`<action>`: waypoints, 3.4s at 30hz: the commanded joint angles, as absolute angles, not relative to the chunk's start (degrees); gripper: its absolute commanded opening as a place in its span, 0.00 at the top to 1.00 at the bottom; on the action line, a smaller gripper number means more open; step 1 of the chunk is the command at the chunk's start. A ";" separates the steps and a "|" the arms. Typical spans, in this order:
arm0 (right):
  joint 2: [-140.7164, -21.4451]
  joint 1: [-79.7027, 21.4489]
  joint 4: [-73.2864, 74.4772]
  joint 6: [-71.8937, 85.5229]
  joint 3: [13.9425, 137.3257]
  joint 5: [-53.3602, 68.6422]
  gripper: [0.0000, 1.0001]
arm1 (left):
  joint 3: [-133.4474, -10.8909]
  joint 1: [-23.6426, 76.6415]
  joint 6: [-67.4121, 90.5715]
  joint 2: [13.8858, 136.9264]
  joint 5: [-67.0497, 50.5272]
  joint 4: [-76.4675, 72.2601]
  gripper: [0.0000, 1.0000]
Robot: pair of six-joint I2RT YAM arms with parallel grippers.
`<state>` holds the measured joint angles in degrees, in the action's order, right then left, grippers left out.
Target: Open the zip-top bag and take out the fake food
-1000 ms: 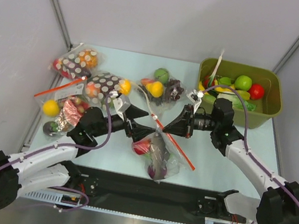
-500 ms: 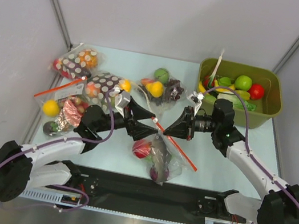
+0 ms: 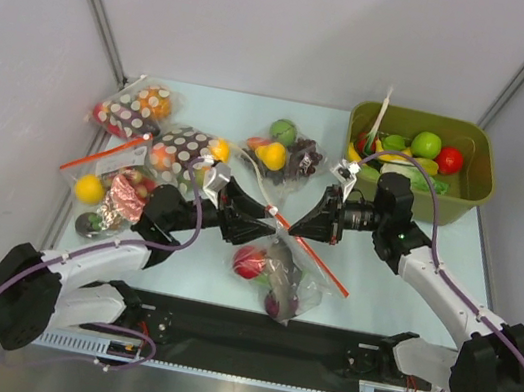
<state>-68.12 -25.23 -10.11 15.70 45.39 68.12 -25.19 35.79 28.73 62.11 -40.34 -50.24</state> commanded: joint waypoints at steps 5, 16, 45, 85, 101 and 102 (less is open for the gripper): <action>-66.45 -24.96 -10.37 14.85 46.85 69.35 1.00 | -25.14 35.60 30.23 64.25 -44.47 -55.28 0.60; -64.60 -23.82 -5.37 12.22 48.78 67.94 0.55 | -23.64 35.60 29.53 61.53 -45.61 -53.18 1.00; -73.83 -32.78 -14.50 17.14 53.79 63.46 0.58 | -25.14 38.32 25.49 58.10 -45.97 -45.26 0.99; -75.24 -33.75 -15.56 18.19 53.88 69.08 0.86 | -25.05 38.41 24.08 58.01 -44.65 -43.42 1.00; -72.42 -31.38 -15.21 18.81 52.39 71.01 0.98 | -24.34 38.41 20.05 54.50 -37.63 -37.37 1.00; -71.90 -31.12 -14.60 18.46 52.30 71.10 0.98 | -24.17 38.41 19.78 54.06 -36.92 -36.83 1.00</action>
<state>-75.37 -32.58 -13.74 18.55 51.55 68.38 -23.94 38.52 23.27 56.45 -40.42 -39.97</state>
